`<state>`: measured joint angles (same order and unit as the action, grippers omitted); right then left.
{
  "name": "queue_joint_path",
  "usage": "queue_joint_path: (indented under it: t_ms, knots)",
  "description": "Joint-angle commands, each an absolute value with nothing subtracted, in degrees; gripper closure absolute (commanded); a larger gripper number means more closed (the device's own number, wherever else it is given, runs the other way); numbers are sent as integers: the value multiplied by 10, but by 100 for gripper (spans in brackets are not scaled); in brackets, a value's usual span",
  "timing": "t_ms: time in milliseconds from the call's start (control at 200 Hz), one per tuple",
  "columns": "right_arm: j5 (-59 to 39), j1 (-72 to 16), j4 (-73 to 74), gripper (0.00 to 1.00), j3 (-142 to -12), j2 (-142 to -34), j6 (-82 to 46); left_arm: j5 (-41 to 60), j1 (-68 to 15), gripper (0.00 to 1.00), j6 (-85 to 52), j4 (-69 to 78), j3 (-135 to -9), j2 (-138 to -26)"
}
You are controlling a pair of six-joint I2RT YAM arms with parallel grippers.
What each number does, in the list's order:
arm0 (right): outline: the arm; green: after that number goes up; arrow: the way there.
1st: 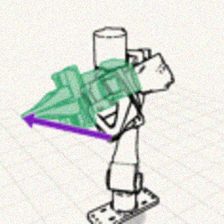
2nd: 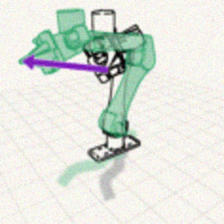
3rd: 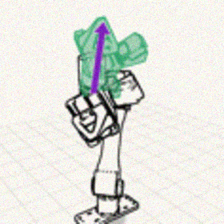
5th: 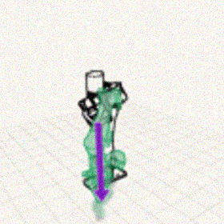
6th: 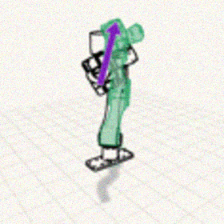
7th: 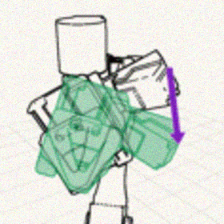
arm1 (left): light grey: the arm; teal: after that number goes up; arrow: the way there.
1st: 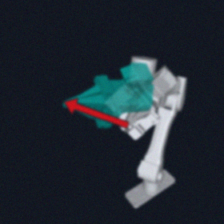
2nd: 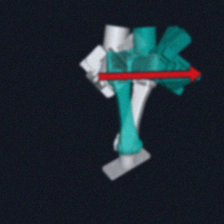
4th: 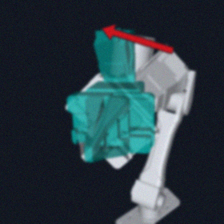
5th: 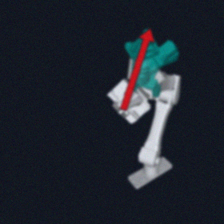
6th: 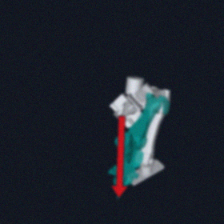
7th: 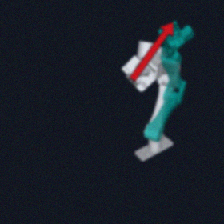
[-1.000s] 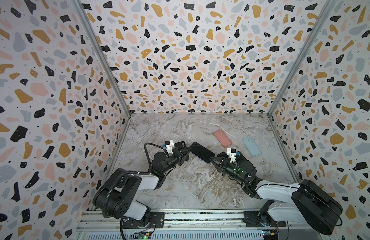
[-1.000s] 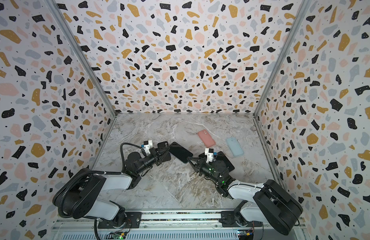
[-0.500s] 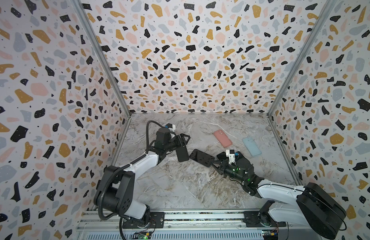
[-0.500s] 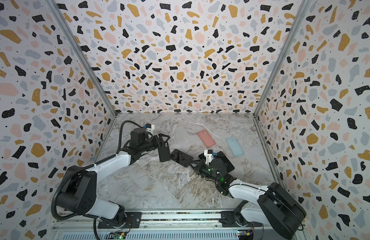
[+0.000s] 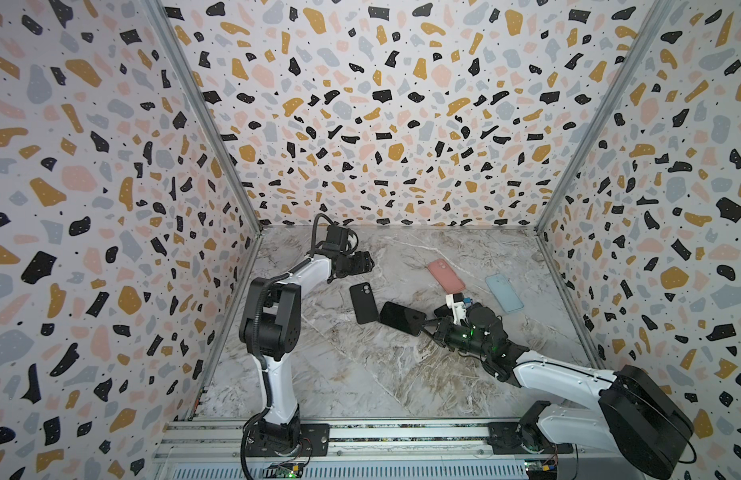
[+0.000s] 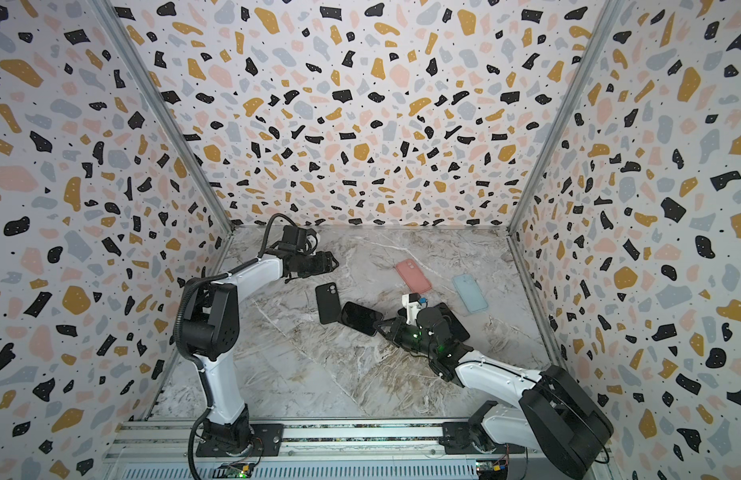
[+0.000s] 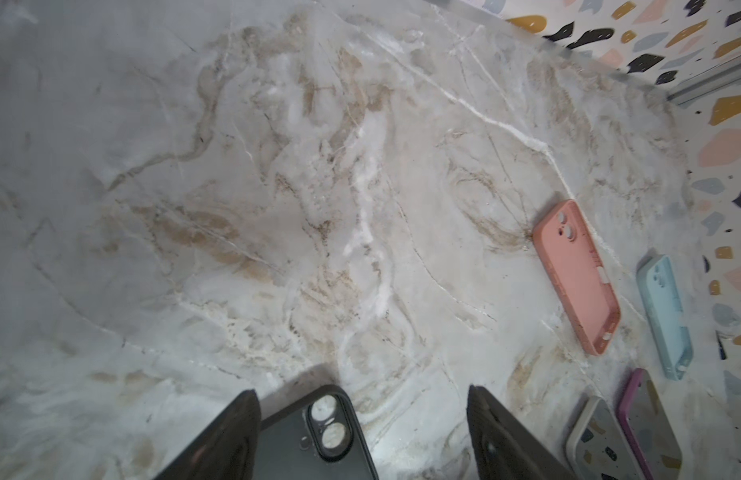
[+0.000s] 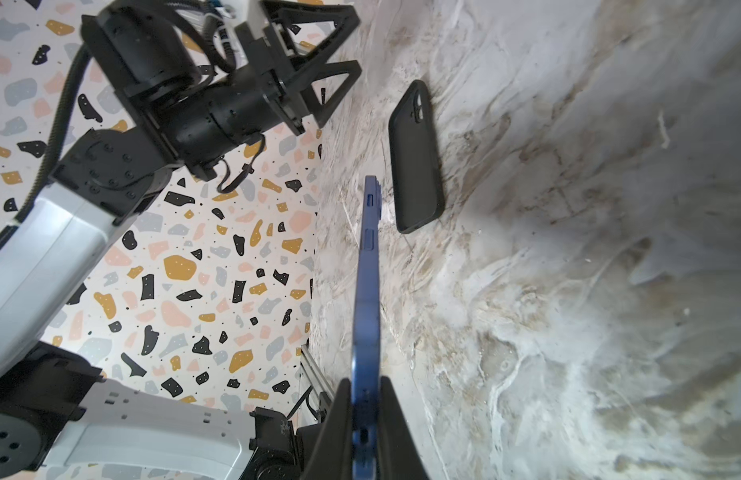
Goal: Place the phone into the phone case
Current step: 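Move the left gripper to the black phone case and grasp it, then bring the black case with the left gripper toward the phone in the right gripper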
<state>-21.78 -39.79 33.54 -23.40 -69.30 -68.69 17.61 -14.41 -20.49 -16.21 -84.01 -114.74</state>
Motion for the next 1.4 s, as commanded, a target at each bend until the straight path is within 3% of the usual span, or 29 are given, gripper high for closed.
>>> queue_joint_path:
  t_ms: [0,516,946,1397]
  knots:
    - [-235,-396,334,100,-260,-668,-652,174,-143,22,-181,-192,-857,-1172]
    - [-252,-396,329,100,-252,-671,-646,193,-142,23,-176,-205,-831,-1200]
    - [-221,-396,261,100,-269,-650,-620,259,-143,29,-246,-111,-656,-1104]
    - [-234,-391,294,100,-252,-667,-659,313,-157,31,-346,24,-453,-977]
